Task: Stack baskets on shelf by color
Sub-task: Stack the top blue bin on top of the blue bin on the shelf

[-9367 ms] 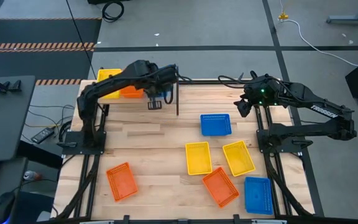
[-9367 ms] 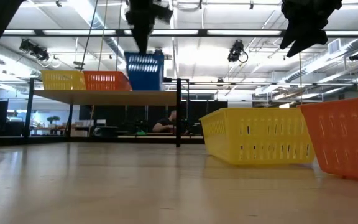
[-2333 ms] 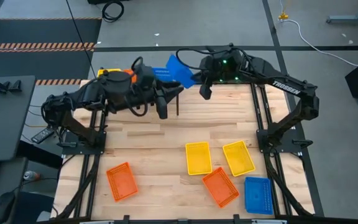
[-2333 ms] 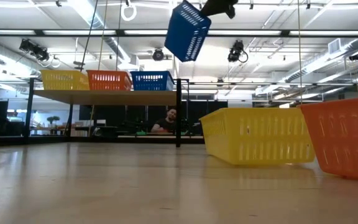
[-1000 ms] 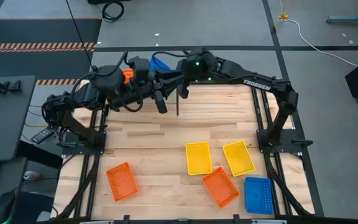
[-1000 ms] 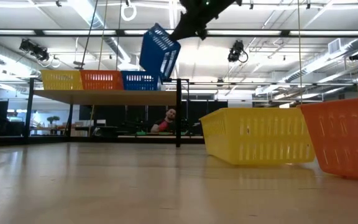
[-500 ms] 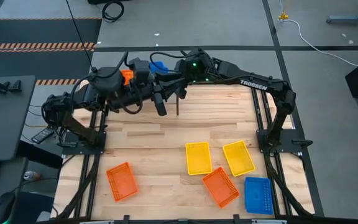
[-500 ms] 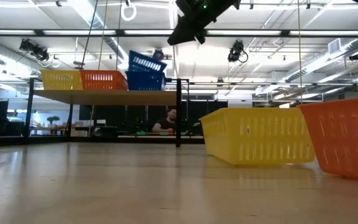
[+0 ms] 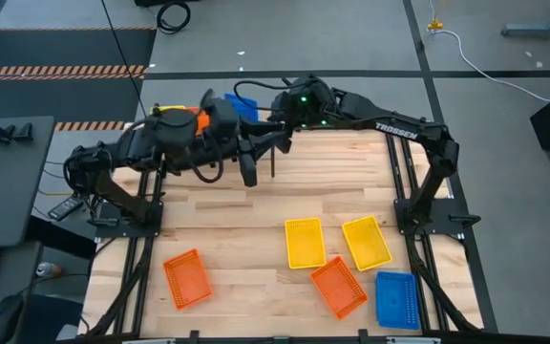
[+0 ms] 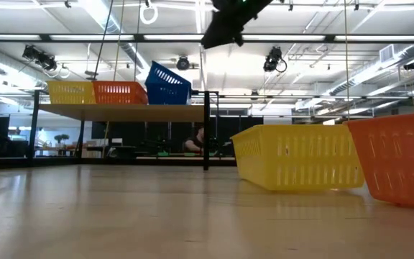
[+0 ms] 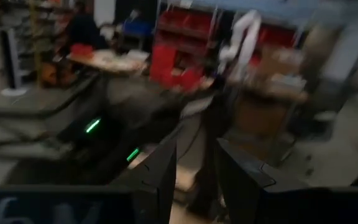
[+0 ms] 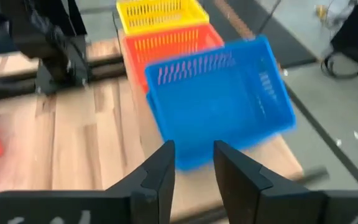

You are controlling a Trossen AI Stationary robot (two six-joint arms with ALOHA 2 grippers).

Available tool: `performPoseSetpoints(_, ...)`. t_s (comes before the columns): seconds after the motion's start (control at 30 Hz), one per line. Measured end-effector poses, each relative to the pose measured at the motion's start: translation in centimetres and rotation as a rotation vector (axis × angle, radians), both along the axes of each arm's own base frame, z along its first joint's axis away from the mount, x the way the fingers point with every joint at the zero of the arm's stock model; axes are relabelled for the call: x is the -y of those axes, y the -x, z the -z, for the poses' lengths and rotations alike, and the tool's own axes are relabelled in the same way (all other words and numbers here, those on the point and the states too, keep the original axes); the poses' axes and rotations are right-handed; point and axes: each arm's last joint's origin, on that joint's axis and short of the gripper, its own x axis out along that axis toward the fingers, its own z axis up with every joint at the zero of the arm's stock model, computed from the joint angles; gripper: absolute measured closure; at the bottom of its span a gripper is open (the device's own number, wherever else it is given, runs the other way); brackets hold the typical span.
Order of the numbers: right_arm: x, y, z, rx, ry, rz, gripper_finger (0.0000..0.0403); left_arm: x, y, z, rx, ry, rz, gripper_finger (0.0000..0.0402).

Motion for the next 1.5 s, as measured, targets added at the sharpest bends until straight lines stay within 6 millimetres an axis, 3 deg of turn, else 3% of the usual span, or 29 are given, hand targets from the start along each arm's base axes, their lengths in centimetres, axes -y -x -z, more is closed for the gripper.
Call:
performPoseSetpoints(0.2,-0.2,4.1,-1.1,-0.144,-0.053,0.044,0.0284,-2.0,0.5,2.7,-0.289,-0.016,-0.097,0.0282)
performPoseSetpoints(0.37,-0.5,7.4,-2.0,-0.236,-0.102,0.078,0.0284,-3.7,1.4,4.7,-0.524,0.005,-0.071,0.0264)
performPoseSetpoints(0.63,-1.2,11.4,-3.8,-0.271,-0.124,0.116,0.0284,-4.9,1.6,7.6,-0.854,-0.054,-0.042,0.0192)
performPoseSetpoints(0.83,-1.5,13.8,-5.1,-0.247,-0.100,0.153,0.0283,-6.7,-0.2,9.8,-1.013,-0.121,-0.085,0.0143)
performPoseSetpoints(1.07,-1.8,15.6,-6.2,-0.206,-0.076,0.178,0.0283,-9.5,-1.6,12.5,-1.219,-0.156,-0.122,0.0123)
performPoseSetpoints(1.23,-2.2,16.3,-6.6,-0.202,-0.033,0.151,0.0283,-10.3,-1.7,12.9,-1.244,-0.154,-0.123,0.0122)
performPoseSetpoints(1.5,-1.8,15.8,-6.2,-0.226,-0.023,0.134,0.0283,-11.3,-0.9,13.1,-1.350,-0.216,-0.064,0.0128)
